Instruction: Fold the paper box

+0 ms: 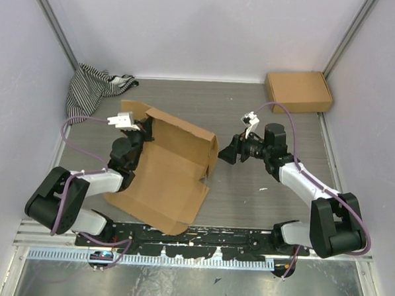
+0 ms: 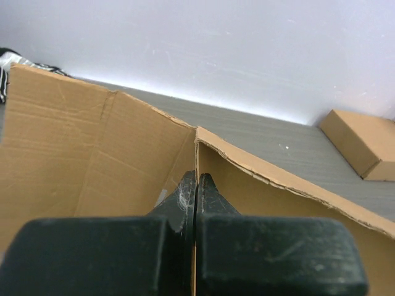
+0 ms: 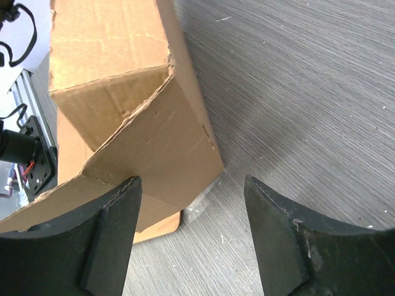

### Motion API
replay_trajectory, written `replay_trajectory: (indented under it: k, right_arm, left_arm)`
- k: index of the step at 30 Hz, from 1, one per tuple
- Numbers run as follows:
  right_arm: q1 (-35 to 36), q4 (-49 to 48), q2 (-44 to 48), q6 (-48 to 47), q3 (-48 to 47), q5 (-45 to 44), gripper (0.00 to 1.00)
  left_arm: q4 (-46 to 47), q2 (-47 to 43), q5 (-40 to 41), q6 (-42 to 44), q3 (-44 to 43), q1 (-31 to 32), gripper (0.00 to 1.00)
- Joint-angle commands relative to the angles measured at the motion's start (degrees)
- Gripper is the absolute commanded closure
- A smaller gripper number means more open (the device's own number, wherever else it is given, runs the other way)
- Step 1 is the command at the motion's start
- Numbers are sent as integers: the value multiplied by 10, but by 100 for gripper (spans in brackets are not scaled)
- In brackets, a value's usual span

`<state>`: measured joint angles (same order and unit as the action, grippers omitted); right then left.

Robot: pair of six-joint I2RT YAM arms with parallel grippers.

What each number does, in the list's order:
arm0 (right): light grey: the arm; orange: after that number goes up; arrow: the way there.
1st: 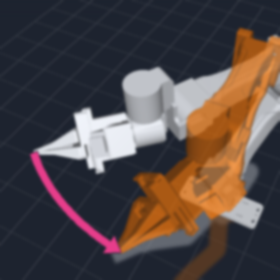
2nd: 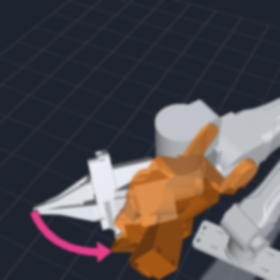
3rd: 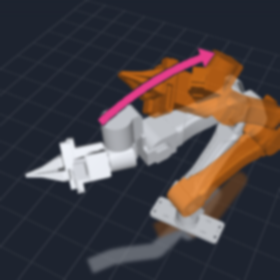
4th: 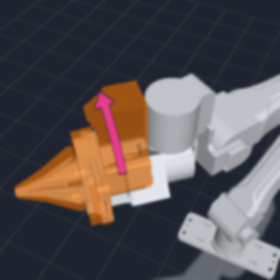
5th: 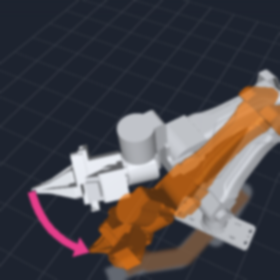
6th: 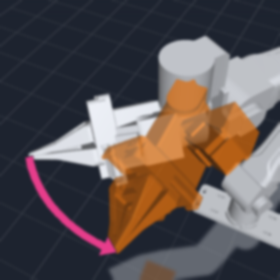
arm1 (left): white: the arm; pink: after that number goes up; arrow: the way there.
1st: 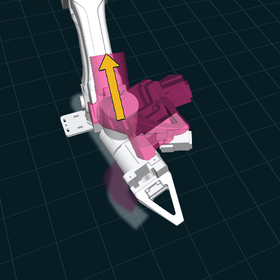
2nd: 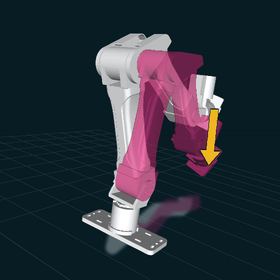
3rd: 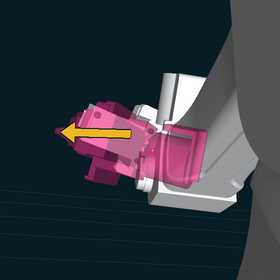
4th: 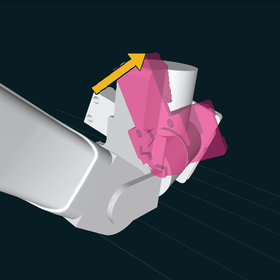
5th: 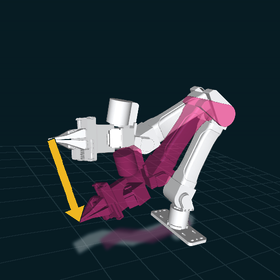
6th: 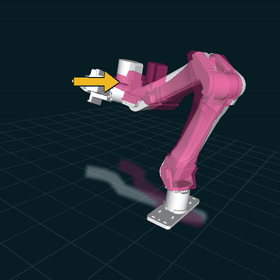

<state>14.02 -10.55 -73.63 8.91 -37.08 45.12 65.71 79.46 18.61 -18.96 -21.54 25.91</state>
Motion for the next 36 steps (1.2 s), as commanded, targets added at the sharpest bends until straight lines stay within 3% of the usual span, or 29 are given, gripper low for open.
replay_trajectory:
  k: [1, 13, 24, 36]
  right_arm:
    - [7, 0, 7, -16, -29, 9, 27]
    - [62, 15, 48, -28, -6, -69, 27]
    - [110, 38, 74, -29, -2, -176, 28]
    - [139, -17, 44, 2, 3, -218, 28]
  left_arm:
    - [2, 23, 13, -1, -40, -1, 100]
    - [31, 65, 7, 10, -46, -3, 100]
    - [95, 76, 13, 6, 16, -4, 100]
    - [146, 78, -8, -1, 68, -3, 100]
